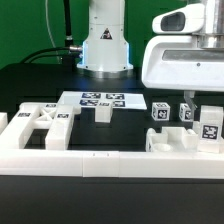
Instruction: Assemble chair
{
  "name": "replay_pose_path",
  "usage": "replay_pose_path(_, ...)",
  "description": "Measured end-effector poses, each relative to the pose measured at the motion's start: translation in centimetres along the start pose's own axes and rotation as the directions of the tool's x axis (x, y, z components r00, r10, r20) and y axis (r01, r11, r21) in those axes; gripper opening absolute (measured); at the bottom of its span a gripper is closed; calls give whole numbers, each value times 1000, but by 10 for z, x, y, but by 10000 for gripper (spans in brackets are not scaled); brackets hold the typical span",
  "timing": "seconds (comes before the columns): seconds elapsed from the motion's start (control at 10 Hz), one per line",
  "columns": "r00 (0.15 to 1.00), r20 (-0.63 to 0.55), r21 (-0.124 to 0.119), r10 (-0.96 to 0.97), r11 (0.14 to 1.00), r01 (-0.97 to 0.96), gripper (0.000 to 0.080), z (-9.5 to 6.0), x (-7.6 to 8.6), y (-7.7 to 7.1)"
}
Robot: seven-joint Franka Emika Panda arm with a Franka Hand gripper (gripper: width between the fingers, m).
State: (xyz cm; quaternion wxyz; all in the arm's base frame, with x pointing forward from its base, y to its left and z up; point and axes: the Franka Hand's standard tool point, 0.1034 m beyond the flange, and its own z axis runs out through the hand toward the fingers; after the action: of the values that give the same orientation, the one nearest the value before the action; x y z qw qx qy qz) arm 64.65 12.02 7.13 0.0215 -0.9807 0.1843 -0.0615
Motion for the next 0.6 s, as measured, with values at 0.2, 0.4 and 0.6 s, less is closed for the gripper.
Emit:
replay_pose_path(0.2, 995, 0, 0, 97, 995, -97, 285, 0, 0, 0)
replay_pose_path(0.4, 941, 6, 9, 337, 941, -337, 285, 0, 0, 1)
replay_pose_path(0.6, 780, 21, 13, 625, 780, -625, 285, 0, -2, -1)
